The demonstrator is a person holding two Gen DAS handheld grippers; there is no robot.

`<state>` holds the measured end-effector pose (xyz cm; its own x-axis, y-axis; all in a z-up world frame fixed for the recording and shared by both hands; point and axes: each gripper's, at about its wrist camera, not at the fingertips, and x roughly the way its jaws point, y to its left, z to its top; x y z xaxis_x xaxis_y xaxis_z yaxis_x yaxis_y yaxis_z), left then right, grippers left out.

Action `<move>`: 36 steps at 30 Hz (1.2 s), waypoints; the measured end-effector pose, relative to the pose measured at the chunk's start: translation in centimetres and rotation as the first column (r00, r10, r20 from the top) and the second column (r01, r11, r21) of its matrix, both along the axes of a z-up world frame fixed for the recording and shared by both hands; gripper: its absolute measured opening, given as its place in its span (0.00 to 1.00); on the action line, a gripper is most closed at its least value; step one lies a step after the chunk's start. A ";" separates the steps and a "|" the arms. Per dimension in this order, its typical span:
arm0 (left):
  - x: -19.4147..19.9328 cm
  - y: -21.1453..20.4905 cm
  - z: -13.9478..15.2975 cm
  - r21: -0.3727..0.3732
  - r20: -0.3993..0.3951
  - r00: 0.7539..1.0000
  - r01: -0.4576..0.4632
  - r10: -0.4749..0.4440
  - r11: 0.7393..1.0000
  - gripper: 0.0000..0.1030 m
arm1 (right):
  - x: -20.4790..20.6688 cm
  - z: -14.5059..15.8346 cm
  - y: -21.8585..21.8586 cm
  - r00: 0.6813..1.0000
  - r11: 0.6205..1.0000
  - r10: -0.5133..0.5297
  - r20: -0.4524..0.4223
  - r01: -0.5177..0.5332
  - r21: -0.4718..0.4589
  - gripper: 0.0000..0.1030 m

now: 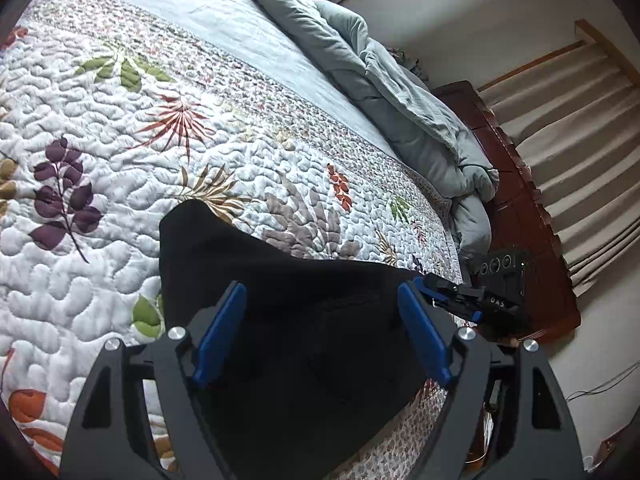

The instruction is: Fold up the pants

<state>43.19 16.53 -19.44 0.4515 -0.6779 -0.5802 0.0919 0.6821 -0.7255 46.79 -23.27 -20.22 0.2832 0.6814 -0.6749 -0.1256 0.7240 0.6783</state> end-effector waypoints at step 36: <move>-15.0 2.4 -1.7 0.020 -0.028 0.998 -0.056 0.056 0.998 0.96 | -15.2 -1.9 -8.7 0.996 0.987 -0.094 -0.012 0.094 0.127 0.45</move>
